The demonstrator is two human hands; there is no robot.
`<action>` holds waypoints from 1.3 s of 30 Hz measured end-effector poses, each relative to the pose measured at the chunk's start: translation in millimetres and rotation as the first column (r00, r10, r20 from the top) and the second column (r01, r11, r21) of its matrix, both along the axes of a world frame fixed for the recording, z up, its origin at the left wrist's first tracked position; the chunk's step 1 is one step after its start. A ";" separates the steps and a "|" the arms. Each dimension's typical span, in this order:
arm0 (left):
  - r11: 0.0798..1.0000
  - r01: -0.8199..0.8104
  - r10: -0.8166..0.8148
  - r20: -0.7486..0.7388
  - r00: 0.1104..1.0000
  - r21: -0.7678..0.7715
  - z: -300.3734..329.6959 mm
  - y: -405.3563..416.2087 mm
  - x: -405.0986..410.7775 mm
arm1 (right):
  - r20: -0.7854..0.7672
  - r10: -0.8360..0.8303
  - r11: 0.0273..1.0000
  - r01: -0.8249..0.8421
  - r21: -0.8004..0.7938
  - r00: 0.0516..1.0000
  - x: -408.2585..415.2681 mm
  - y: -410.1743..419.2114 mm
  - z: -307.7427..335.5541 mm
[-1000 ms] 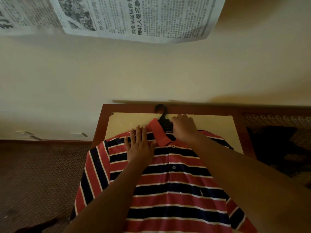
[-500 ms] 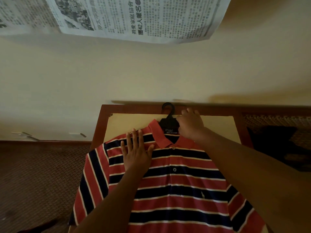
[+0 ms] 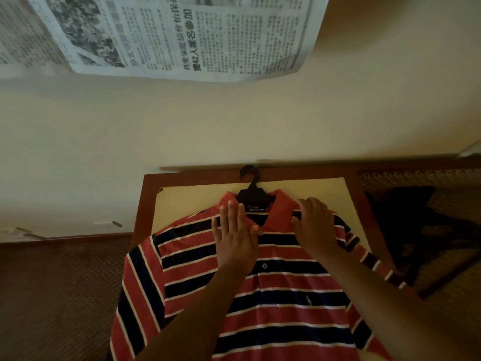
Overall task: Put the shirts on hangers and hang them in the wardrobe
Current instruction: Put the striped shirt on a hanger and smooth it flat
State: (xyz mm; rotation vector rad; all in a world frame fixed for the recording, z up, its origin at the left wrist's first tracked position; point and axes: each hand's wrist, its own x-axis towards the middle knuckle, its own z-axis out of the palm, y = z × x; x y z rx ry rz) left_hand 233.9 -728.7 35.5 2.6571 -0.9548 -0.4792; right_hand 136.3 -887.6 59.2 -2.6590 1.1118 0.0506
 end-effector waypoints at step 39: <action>0.973 0.036 -0.041 0.021 0.999 0.226 -15.2 -49.3 -173.5 | -0.180 0.215 0.977 -0.214 0.023 0.960 -223.6 -51.4 -42.0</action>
